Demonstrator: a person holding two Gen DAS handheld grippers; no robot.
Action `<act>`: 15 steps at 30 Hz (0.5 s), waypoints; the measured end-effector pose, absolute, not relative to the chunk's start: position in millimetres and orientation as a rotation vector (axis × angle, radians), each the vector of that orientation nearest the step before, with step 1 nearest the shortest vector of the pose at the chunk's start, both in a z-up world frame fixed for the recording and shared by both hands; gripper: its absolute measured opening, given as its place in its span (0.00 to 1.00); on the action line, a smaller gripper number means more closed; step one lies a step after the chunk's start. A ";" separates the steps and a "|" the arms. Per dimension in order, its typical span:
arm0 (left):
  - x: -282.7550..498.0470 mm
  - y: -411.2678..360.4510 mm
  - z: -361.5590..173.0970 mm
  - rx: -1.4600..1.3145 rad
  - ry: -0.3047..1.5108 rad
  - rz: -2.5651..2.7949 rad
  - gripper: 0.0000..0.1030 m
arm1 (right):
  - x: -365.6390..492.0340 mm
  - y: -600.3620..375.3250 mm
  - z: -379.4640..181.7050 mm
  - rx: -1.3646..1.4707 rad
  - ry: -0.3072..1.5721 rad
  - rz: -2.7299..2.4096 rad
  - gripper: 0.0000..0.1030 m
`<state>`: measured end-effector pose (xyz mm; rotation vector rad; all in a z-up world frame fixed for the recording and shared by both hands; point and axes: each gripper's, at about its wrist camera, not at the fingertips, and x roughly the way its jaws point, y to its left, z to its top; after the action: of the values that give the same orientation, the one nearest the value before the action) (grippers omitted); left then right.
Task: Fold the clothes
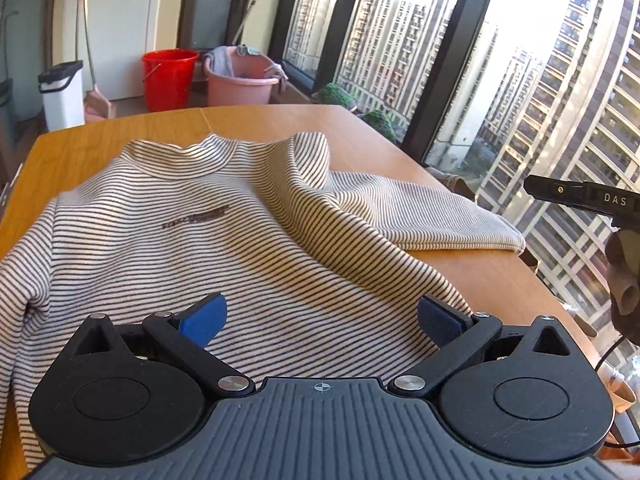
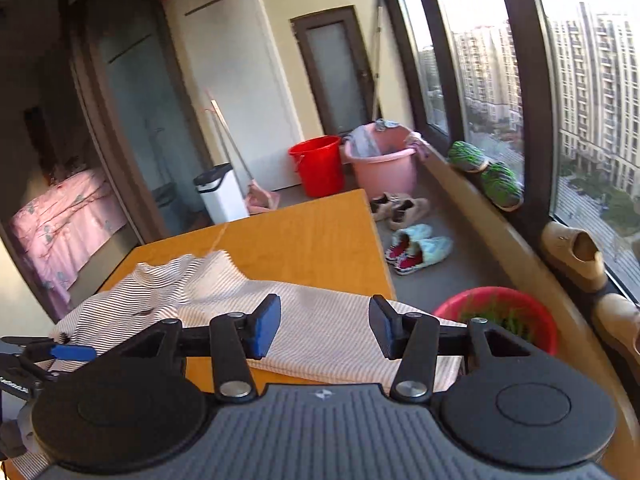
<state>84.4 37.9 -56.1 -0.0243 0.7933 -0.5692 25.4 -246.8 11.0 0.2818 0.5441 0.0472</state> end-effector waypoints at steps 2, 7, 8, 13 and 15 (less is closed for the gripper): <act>84.4 34.5 -59.0 -0.023 0.804 -0.575 1.00 | 19.9 -279.6 -6.3 0.372 0.582 -0.023 0.48; 85.8 37.3 -62.4 -0.019 0.819 -0.552 1.00 | 21.1 -328.5 -60.4 0.688 0.635 -0.052 0.48; 85.8 39.7 -62.1 -0.019 0.820 -0.544 1.00 | 22.5 -334.0 -69.8 0.746 0.639 -0.049 0.48; 89.8 44.8 -68.6 -0.035 0.843 -0.528 1.00 | 33.1 -327.5 -83.7 0.799 0.606 0.016 0.17; 91.3 45.5 -73.3 -0.049 0.854 -0.532 1.00 | 36.6 -327.0 -66.1 0.743 0.553 0.008 0.15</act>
<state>91.3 45.5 -73.3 -0.0486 0.8539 -0.5321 36.6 -327.0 -66.1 0.7425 0.5526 0.0084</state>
